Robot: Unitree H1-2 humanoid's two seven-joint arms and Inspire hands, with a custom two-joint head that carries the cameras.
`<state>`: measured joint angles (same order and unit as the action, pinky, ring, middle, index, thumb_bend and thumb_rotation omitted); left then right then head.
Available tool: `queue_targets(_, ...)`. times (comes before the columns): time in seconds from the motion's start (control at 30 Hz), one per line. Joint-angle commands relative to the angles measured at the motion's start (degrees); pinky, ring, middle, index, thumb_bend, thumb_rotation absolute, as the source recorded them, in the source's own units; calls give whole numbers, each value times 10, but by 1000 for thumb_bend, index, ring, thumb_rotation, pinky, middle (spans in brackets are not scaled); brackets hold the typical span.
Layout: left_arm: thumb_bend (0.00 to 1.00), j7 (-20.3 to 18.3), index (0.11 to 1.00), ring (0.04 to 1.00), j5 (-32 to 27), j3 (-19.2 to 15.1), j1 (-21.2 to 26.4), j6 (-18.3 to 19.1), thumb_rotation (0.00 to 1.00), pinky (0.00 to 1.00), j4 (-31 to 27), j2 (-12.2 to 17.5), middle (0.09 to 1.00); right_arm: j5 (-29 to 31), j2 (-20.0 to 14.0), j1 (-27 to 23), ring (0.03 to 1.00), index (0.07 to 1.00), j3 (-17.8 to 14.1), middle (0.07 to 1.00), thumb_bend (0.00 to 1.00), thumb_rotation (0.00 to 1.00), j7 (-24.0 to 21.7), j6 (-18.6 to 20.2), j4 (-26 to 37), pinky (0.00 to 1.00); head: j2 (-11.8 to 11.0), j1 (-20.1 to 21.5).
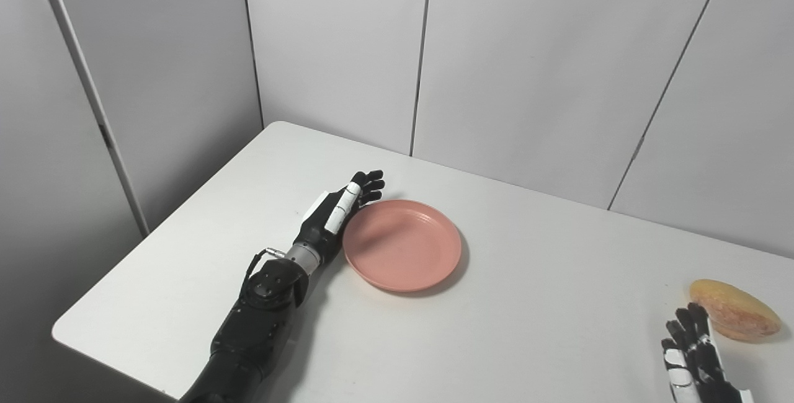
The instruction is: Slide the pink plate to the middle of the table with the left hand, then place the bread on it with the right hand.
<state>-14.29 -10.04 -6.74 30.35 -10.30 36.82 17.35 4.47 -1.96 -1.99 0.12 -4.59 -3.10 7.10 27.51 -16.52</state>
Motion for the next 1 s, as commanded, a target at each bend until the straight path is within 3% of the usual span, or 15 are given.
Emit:
queue_targets(0.0,809,-9,859,918,1,9,9,11,1000,891,-28,-1,911,-4,1,-14,1000,1000,0,1000,482,733,2,-37,7,1000,3,4)
queue_targets(0.27,814,-19,875,910,0,28,-7,47,1000,904,-71,-6,918,-15,2,-17,998,1000,1,999,547,752,6,-46,-2,1000,12,18)
queue_targets(0.97,800,-20,884,917,2,58,-30,61,1000,903,-96,-57,926,-12,9,-20,994,1000,7,992,589,746,4,-55,-7,1000,39,56)
